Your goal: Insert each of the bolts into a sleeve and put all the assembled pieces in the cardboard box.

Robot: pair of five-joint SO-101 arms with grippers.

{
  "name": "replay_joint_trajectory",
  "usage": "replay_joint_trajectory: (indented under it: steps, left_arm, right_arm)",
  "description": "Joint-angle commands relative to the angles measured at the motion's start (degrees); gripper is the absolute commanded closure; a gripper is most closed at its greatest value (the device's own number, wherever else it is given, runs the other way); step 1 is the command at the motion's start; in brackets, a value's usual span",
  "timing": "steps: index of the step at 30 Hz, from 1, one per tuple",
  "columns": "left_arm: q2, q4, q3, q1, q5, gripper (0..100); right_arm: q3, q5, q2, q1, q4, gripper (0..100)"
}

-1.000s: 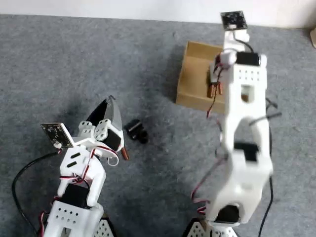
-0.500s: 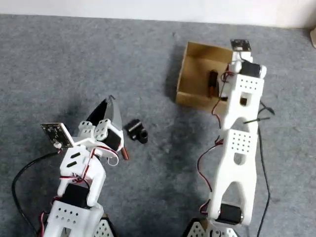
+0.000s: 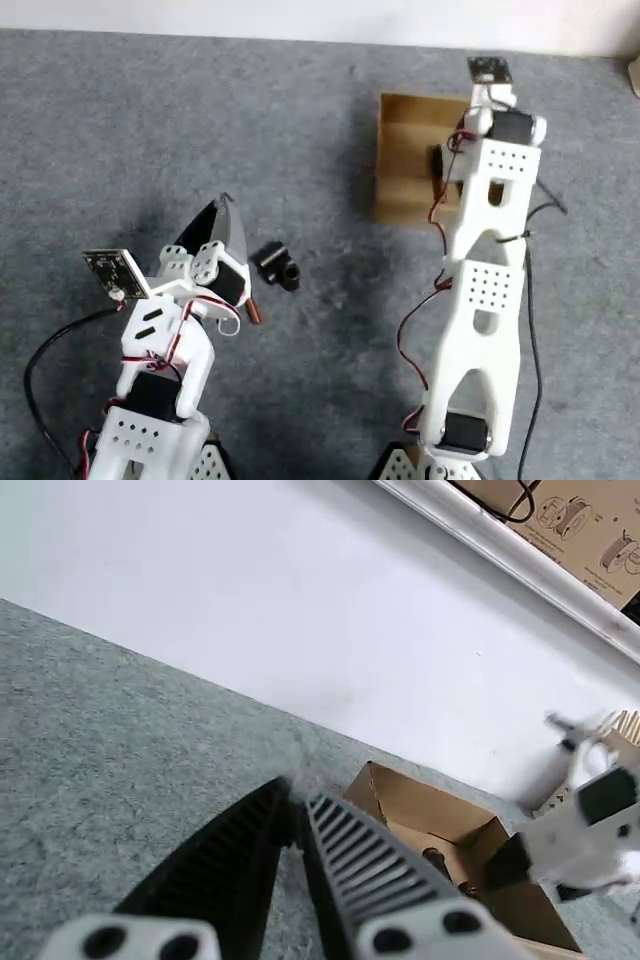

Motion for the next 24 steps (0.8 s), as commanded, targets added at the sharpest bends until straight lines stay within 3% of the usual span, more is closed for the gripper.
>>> replay_joint_trajectory:
  steps: [1,7,11,17,24]
  left_arm:
    - [-0.22,-1.32,-0.75,-0.40,-0.35,99]
    - [-0.22,-1.32,-0.75,-0.40,-0.35,99]
    - [-0.22,-1.32,-0.75,-0.40,-0.44,99]
    - [-0.31,-1.32,-1.01,-1.63,-0.44,99]
    - [-0.31,-1.05,-4.97,-9.71,0.09,99]
  right_arm:
    - [-7.96,0.35,-11.03,-1.01,1.54,62.0]
    - [-7.69,-4.31,-24.40,-1.89,1.63,62.0]
    - [1.36,-4.48,-34.59,-4.26,1.63,62.0]
    - [33.98,-4.57,-60.62,-13.41,1.54,62.0]
    - [74.95,-4.13,-91.03,-29.41,0.66,62.0]
